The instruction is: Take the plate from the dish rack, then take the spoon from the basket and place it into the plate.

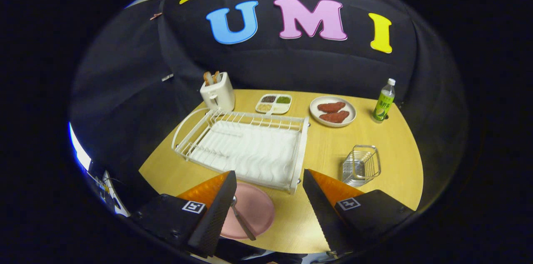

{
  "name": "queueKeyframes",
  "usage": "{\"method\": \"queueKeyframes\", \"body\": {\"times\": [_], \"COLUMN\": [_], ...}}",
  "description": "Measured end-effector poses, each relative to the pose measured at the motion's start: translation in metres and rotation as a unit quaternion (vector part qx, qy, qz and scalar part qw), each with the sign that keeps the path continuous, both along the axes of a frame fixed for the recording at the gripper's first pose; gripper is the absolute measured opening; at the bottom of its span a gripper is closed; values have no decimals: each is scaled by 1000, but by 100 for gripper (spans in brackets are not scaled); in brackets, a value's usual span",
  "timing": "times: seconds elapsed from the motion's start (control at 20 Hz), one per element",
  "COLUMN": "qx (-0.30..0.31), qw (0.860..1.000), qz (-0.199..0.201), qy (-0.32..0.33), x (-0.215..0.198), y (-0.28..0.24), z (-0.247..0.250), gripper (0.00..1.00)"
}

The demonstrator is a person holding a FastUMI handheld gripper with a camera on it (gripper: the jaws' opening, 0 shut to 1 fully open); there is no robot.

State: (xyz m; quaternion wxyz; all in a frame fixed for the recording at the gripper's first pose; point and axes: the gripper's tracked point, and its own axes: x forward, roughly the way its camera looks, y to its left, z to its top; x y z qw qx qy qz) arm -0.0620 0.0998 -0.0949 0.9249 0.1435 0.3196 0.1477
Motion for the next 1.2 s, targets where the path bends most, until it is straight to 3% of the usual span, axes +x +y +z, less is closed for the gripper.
{"method": "queueKeyframes", "body": {"times": [0.2, 0.4, 1.2], "qx": [-12, -50, -58], "qw": [997, 992, 990], "qz": [-51, -76, -88], "qy": [-48, -92, -89], "x": [18, 19, 15], "y": [-48, -85, -84], "z": [39, 61, 54], "gripper": [98, 98, 96]}}
